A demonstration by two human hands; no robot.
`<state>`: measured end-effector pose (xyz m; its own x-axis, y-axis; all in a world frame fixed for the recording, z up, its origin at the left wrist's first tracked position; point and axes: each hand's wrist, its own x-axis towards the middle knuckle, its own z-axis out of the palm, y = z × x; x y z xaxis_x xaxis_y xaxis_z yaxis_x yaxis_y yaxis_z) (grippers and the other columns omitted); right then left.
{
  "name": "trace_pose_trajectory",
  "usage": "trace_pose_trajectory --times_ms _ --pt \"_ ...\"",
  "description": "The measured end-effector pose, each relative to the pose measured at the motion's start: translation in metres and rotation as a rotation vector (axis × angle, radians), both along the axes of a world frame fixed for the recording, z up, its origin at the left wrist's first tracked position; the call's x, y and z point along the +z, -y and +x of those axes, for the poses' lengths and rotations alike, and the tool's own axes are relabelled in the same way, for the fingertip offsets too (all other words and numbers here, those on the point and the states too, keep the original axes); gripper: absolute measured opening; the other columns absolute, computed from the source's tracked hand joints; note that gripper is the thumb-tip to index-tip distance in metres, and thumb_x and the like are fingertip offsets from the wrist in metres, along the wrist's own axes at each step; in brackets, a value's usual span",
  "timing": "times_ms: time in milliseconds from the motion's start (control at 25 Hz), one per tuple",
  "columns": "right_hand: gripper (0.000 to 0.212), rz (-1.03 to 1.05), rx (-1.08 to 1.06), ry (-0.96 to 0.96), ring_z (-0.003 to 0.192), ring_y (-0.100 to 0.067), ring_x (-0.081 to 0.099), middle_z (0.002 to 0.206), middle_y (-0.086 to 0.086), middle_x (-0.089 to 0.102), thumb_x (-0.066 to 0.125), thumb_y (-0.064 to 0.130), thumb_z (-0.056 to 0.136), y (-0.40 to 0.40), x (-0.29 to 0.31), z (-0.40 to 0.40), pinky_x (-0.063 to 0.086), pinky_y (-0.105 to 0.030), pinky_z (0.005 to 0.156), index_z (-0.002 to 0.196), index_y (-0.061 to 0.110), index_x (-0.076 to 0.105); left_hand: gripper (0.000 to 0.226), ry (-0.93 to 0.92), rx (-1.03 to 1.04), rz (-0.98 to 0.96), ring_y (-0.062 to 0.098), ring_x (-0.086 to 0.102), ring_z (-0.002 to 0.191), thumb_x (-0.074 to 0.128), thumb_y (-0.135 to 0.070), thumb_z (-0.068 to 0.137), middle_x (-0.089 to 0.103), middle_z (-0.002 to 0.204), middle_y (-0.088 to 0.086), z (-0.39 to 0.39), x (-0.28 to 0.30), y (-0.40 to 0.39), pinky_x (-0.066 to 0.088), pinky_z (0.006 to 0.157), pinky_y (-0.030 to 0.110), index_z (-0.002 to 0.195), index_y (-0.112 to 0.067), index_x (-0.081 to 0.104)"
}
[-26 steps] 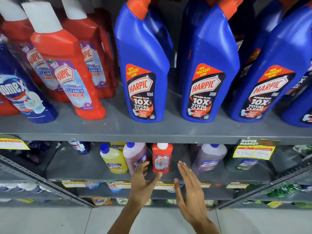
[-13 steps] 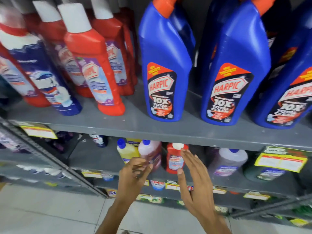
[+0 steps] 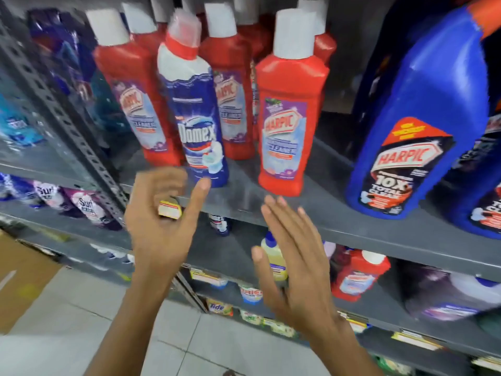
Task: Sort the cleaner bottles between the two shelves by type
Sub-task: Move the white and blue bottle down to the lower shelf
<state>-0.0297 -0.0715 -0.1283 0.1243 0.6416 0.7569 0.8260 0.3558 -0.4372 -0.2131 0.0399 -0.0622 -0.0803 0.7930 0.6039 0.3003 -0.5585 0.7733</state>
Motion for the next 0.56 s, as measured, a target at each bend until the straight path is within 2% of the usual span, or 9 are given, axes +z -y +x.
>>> trace_pose_trajectory --times_ms 80,160,240,320,360,480,560 --pt "0.055 -0.097 -0.059 0.011 0.159 -0.017 0.049 0.166 -0.003 0.056 0.052 0.040 0.113 -0.032 0.016 -0.017 0.035 -0.039 0.134 0.159 0.011 0.054 0.060 0.013 -0.107 -0.069 0.016 0.072 0.119 0.089 -0.036 0.090 0.071 0.131 0.006 0.005 0.026 -0.030 0.056 0.099 0.023 0.135 -0.012 0.057" --pt "0.058 -0.223 -0.178 0.081 0.153 -0.020 0.057 0.162 -0.005 0.062 0.050 0.047 0.112 -0.056 0.020 -0.032 0.042 -0.039 0.130 0.156 0.010 0.058 0.070 0.062 -0.322 -0.141 0.006 0.072 0.123 0.089 -0.022 0.090 0.071 0.136 0.000 0.008 0.041 -0.060 0.056 0.102 0.018 0.145 -0.007 0.049" --pt "0.057 -0.268 -0.316 0.188 0.149 -0.022 0.061 0.157 -0.007 0.066 0.049 0.048 0.112 -0.068 0.015 -0.041 0.044 -0.039 0.127 0.152 0.009 0.063 0.065 0.073 -0.481 -0.222 0.010 0.075 0.123 0.087 -0.012 0.091 0.075 0.135 0.001 0.006 0.050 -0.086 0.060 0.105 0.029 0.145 -0.005 0.051" --pt "0.055 -0.266 -0.394 0.243 0.149 -0.021 0.061 0.157 -0.006 0.066 0.046 0.045 0.114 -0.073 0.010 -0.044 0.044 -0.038 0.127 0.151 0.010 0.064 0.065 0.075 -0.545 -0.279 0.016 0.077 0.121 0.089 -0.007 0.087 0.077 0.135 0.004 0.004 0.059 -0.101 0.061 0.109 0.045 0.143 -0.003 0.056" --pt "0.053 -0.257 -0.413 0.251 0.149 -0.020 0.061 0.157 -0.005 0.066 0.045 0.043 0.114 -0.075 0.008 -0.045 0.044 -0.038 0.126 0.151 0.010 0.065 0.067 0.094 -0.557 -0.291 0.017 0.078 0.119 0.091 -0.006 0.083 0.079 0.133 0.004 0.001 0.064 -0.103 0.061 0.109 0.047 0.141 -0.003 0.058" --pt "0.049 -0.238 -0.440 0.256 0.148 -0.018 0.062 0.156 -0.003 0.067 0.047 0.040 0.115 -0.078 0.006 -0.046 0.046 -0.037 0.125 0.150 0.012 0.066 0.066 0.204 -0.594 -0.184 0.016 0.080 0.111 0.095 -0.010 0.073 0.082 0.122 -0.002 -0.022 0.069 -0.092 0.065 0.101 0.042 0.131 -0.010 0.064" --pt "0.047 -0.233 -0.448 0.250 0.148 -0.017 0.062 0.156 -0.002 0.067 0.049 0.039 0.114 -0.078 0.005 -0.046 0.046 -0.037 0.125 0.148 0.013 0.068 0.062 0.188 -0.614 -0.158 0.015 0.082 0.101 0.098 -0.025 0.073 0.085 0.111 -0.007 -0.058 0.061 -0.081 0.068 0.092 0.039 0.122 -0.007 0.066"
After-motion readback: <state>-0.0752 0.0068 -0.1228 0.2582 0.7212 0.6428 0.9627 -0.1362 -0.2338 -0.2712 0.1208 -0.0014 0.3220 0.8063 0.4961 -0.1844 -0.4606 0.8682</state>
